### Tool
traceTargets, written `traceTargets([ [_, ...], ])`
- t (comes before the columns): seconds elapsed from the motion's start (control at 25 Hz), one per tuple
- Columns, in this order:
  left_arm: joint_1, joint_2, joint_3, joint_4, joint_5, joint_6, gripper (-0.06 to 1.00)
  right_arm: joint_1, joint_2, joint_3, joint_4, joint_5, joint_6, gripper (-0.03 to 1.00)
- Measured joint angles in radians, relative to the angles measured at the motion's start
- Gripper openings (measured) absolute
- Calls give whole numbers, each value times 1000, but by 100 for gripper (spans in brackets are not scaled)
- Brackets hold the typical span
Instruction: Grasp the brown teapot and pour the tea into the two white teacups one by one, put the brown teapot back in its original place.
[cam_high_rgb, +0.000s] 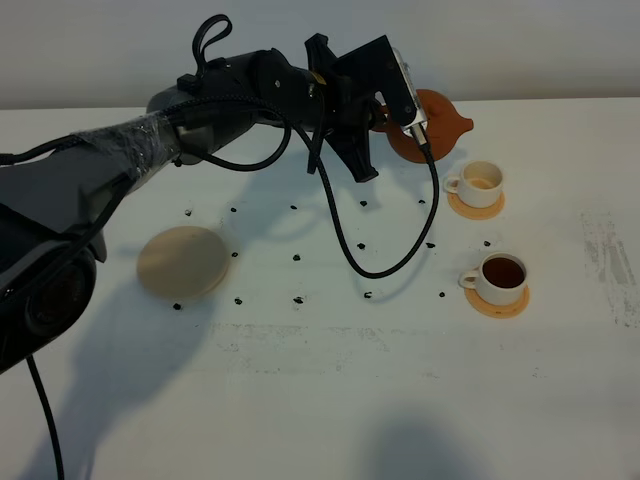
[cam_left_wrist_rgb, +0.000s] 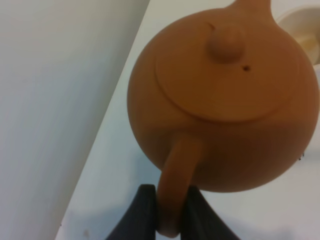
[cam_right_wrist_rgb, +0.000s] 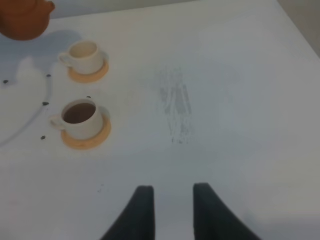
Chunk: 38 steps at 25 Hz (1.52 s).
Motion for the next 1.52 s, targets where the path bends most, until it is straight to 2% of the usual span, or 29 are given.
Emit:
traceTargets([
  [0.52, -20, 26, -6, 41, -5, 44, 8, 0, 0, 0, 0, 0, 0, 22],
  [1.08, -33, 52, -6, 120, -60, 48, 8, 0, 0, 0, 0, 0, 0, 22],
  [1.52, -33, 52, -6, 150, -102, 50, 8, 0, 0, 0, 0, 0, 0, 22],
])
